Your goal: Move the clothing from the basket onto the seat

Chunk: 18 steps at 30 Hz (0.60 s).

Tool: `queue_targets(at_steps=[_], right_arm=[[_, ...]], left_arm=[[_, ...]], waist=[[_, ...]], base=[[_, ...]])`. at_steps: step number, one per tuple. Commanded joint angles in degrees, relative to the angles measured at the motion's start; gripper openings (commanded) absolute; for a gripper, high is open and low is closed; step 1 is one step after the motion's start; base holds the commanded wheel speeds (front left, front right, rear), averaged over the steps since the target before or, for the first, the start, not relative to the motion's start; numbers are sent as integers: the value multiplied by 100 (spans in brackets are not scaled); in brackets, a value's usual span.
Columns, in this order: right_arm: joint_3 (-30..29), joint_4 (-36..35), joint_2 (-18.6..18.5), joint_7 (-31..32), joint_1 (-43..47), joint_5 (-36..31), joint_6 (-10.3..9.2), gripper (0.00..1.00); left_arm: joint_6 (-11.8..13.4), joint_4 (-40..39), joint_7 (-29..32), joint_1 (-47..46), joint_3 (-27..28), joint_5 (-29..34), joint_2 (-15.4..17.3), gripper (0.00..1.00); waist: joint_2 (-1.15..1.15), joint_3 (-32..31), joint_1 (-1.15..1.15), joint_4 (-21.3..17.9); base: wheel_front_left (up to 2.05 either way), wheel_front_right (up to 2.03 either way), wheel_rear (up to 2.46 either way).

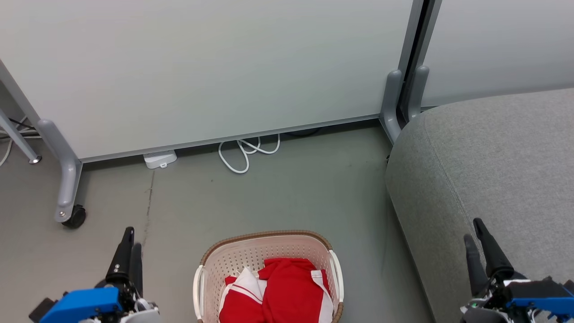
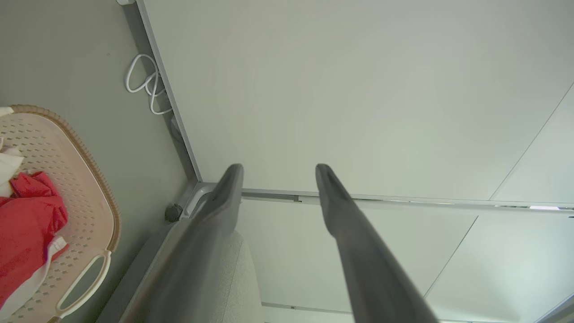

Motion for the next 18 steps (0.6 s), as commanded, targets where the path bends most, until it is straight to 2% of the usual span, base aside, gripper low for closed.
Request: queue_targets(at_steps=[1, 9, 18], right_arm=[[10, -11, -1, -26, -9, -12, 0, 100], [64, -51, -5, -261, -43, -312, 1, 100], [122, -145, -9, -502, -79, -1073, 3, 100]], left_arm=[[0, -14, -26, -11, -19, 14, 1, 100], [-1, -66, -260, -67, -110, 290, 7, 100], [-3, -181, -499, -128, -203, 1044, 14, 100]], waist=[[0, 3, 0, 0], [0, 12, 0, 7], [0, 21, 0, 17]], base=[[0, 0, 0], [0, 0, 0], [0, 0, 0]])
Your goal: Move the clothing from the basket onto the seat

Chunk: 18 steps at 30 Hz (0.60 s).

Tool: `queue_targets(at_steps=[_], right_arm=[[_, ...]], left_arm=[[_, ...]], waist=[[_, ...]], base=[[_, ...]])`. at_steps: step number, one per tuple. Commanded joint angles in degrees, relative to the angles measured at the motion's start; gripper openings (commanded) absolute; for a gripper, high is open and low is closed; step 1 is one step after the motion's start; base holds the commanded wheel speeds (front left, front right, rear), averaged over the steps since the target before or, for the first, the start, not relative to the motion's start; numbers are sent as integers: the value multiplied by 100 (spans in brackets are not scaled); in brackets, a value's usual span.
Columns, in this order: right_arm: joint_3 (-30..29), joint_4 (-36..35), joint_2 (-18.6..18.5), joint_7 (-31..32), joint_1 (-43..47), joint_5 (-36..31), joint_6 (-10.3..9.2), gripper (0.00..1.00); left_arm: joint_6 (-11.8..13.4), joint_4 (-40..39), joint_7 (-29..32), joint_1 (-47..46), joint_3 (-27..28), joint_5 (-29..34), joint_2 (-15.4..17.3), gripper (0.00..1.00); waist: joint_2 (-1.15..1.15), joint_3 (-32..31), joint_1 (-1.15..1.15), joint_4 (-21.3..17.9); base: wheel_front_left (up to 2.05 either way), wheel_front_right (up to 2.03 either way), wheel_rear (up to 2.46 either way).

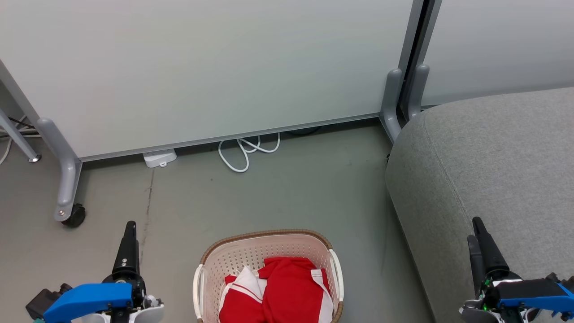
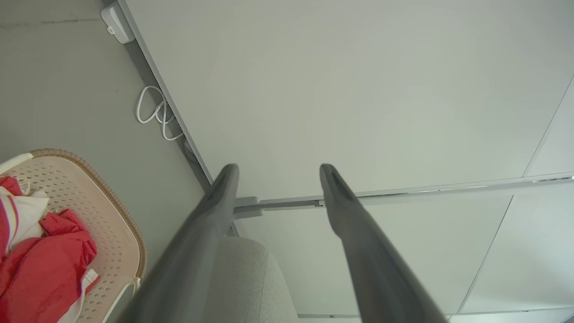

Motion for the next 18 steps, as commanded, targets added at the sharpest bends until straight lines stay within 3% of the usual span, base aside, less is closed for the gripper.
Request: queue_targets(at_steps=[1, 18], right_arm=[[27, -126, -31, -70, -160, -247, 4, 100], [261, -318, -38, -457, -210, -2170, 7, 100]], left_arm=[[-4, -143, -68, -183, -39, 260, 48, 100], [95, -377, -454, -228, -238, 2133, 59, 100]], waist=[[0, 1, 0, 2], [0, 17, 0, 24]], base=[[0, 0, 0], [0, 0, 0]])
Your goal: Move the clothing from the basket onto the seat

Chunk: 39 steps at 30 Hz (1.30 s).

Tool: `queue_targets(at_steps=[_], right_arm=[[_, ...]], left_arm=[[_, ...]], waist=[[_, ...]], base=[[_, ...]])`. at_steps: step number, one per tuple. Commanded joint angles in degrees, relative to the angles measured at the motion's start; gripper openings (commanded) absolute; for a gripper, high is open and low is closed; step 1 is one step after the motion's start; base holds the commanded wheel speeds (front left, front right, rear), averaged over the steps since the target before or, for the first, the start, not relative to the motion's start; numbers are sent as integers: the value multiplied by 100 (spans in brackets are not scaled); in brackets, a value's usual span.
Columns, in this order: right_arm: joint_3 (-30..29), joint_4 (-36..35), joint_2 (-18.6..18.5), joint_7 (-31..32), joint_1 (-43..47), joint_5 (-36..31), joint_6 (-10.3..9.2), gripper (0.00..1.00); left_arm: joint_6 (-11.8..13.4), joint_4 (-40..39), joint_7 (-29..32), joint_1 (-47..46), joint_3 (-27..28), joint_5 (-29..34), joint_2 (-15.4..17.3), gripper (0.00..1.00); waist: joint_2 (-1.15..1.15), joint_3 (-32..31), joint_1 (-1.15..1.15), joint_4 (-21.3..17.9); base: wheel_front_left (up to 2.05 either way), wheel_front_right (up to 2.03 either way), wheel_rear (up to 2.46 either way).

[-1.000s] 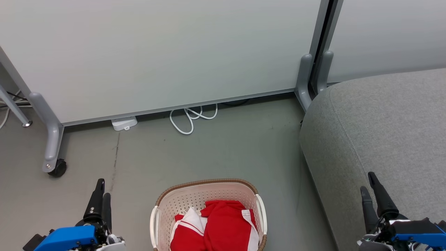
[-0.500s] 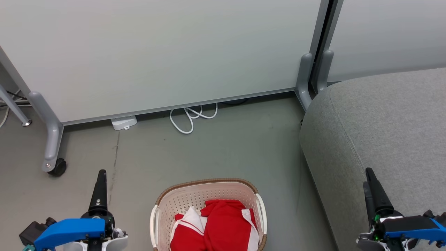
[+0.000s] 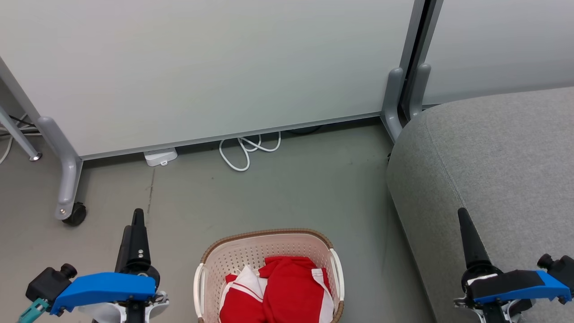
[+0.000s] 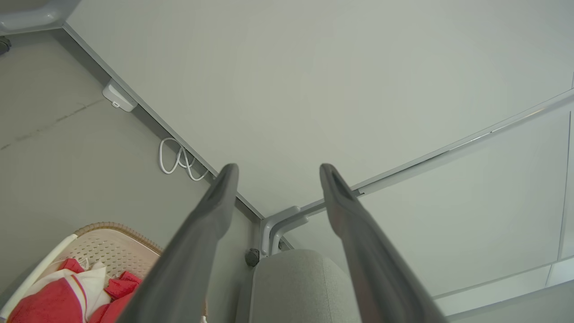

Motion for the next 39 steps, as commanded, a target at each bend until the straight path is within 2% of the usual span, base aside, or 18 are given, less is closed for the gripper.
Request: queue_targets(at_steps=[1, 15, 39], right_arm=[[24, -104, -37, -58, -153, -180, 7, 100], [215, -16, -42, -330, -153, -1577, 9, 100], [409, 190, -49, -716, -193, -3213, 12, 100]], left_arm=[[29, -114, -56, -176, -51, 187, 51, 100], [131, -190, -324, -178, -375, 1743, 58, 100], [155, -93, -708, -163, -676, 3466, 65, 100]], waist=[[0, 1, 0, 2], [0, 9, 0, 24], [0, 8, 0, 78]], base=[[0, 0, 0], [0, 0, 0], [0, 0, 0]])
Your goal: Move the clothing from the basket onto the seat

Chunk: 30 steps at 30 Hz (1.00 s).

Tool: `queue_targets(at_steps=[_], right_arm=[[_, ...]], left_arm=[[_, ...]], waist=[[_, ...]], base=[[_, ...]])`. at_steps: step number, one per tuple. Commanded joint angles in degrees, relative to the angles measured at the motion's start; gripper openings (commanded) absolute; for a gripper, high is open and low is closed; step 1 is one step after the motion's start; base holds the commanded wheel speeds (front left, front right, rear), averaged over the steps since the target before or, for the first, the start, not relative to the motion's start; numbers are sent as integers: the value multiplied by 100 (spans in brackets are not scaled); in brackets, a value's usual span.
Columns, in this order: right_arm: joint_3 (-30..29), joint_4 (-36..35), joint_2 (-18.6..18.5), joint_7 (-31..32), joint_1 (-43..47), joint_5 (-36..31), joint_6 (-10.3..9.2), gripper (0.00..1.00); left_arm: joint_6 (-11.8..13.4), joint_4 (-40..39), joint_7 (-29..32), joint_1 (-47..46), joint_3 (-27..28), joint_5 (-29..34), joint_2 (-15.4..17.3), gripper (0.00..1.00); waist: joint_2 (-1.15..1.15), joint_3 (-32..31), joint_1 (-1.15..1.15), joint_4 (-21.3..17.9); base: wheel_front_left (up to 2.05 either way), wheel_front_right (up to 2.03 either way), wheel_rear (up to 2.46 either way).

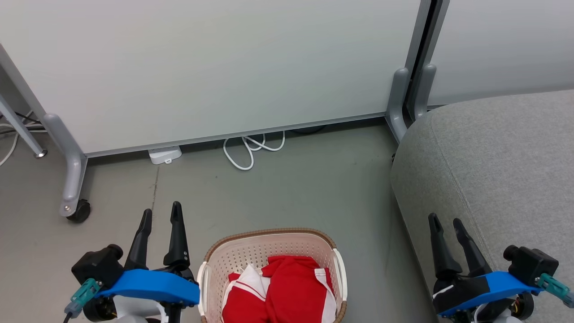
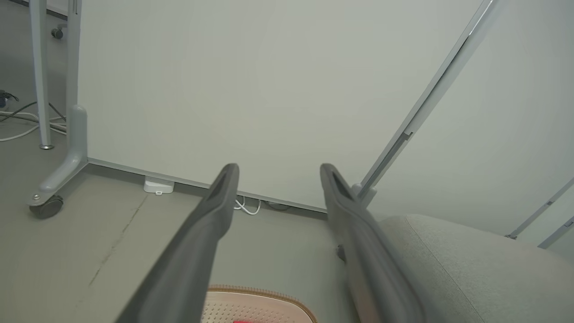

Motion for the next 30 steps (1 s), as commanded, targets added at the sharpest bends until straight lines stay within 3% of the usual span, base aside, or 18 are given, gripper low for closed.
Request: queue_targets(at_steps=[1, 30], right_arm=[[16, -24, -42, -55, -131, -144, 11, 100], [149, 185, -48, -425, -180, -1592, 14, 100]], left_arm=[[2, -34, -49, -122, -15, 156, 38, 100], [-38, 131, -420, -142, -287, 1646, 41, 100]], waist=[[0, 0, 0, 2], [0, 14, 0, 64]], base=[[0, 0, 0], [0, 0, 0]])
